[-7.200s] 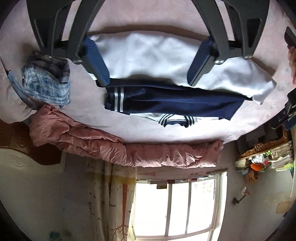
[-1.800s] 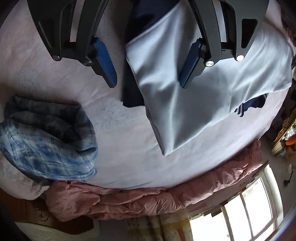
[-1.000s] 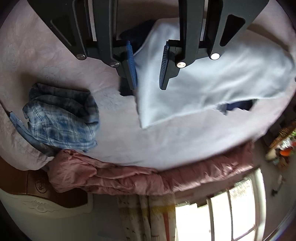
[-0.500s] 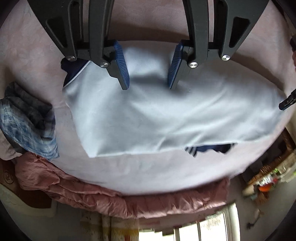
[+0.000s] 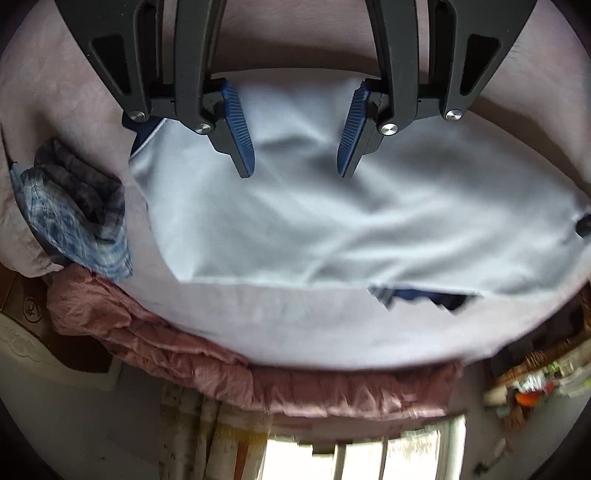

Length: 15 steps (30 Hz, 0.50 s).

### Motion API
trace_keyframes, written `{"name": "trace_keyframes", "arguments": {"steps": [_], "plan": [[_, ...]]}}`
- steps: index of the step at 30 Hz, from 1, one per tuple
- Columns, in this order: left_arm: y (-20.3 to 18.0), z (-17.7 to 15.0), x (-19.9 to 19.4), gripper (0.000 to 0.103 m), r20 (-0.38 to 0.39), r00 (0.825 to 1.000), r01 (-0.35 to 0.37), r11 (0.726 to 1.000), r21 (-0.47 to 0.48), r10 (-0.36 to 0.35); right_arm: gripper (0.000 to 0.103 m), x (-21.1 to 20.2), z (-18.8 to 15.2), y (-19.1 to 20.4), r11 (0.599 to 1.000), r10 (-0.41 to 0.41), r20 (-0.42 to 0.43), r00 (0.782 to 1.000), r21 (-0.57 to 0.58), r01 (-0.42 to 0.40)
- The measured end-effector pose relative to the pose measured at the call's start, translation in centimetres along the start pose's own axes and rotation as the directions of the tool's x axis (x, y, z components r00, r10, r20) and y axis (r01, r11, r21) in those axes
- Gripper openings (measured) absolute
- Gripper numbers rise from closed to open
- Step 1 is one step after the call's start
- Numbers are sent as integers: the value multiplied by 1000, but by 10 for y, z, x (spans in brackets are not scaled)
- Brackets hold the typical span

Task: Fold large clothes

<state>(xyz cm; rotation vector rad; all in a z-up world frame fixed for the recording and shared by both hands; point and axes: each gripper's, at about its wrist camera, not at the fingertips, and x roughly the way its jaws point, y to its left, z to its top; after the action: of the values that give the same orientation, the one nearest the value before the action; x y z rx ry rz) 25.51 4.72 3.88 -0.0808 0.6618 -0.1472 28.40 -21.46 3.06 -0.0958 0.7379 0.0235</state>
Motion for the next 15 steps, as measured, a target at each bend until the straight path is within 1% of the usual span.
{"name": "trace_keyframes", "arguments": {"steps": [1, 3, 4, 5, 6, 7, 8, 9, 10, 11, 12, 13, 15], "plan": [[-5, 0, 0, 17, -13, 999, 33, 999, -6, -33, 49, -5, 2, 1, 1000, 20, 15, 1000, 8, -20], [-8, -1, 11, 15, -61, 995, 76, 996, -38, -79, 49, -13, 6, 4, 997, 79, 39, 996, 23, -80], [-7, -4, 19, 13, -93, 991, 86, 995, -60, -91, 49, -18, 6, 6, 992, 124, 50, 991, 31, -125], [-3, -7, 29, 12, -125, 988, 82, 993, -83, -92, 49, -20, 6, 9, 988, 146, 52, 988, 34, -148], [1, -12, 38, 12, -146, 984, 82, 991, -108, -98, 47, -21, 6, 11, 985, 167, 53, 985, 38, -169], [9, -19, 49, 10, -167, 979, 90, 984, -152, -116, 37, -24, 6, 14, 982, 182, 61, 981, 46, -185], [17, -23, 55, 10, -171, 974, 114, 972, -207, -150, 33, -27, 6, 18, 981, 182, 80, 980, 49, -186], [25, -25, 55, 7, -162, 969, 141, 958, -252, -185, 28, -31, 6, 24, 982, 178, 103, 979, 47, -183], [32, -26, 56, 3, -156, 966, 155, 943, -294, -207, 20, -31, 8, 29, 977, 198, 105, 975, 55, -204], [36, -28, 57, 4, -153, 963, 164, 934, -319, -221, 16, -31, 12, 34, 962, 253, 91, 963, 84, -260], [37, -29, 58, 4, -151, 962, 167, 931, -323, -225, 13, -29, 15, 37, 948, 293, 76, 953, 105, -300], [35, -29, 57, 3, -151, 965, 160, 936, -313, -215, 12, -26, 21, 46, 927, 351, 48, 935, 124, -355], [29, -29, 55, 4, -151, 970, 142, 946, -290, -192, 8, -22, 31, 68, 905, 412, 7, 911, 111, -410]]}}
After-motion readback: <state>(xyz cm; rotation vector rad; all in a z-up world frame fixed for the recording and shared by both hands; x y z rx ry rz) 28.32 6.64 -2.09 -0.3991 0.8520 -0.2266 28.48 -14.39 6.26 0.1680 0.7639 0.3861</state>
